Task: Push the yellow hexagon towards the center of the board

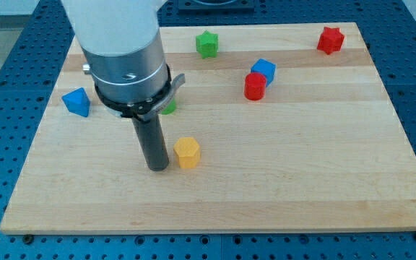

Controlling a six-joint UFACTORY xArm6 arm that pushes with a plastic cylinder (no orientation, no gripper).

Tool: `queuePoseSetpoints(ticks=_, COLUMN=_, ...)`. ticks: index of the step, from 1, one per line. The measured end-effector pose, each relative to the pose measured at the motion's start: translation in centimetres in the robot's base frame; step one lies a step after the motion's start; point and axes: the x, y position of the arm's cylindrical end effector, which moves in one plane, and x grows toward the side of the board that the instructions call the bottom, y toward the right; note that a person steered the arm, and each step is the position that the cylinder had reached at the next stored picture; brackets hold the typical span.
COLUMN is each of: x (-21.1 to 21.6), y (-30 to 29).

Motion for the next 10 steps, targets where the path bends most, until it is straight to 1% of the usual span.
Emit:
queuePoseSetpoints(ticks=4, x=0.0, y=3.1)
queuePoseSetpoints(ticks=7, x=-0.2, y=3.8)
queuePoseSetpoints(ticks=10, x=-2.4, y=5.8)
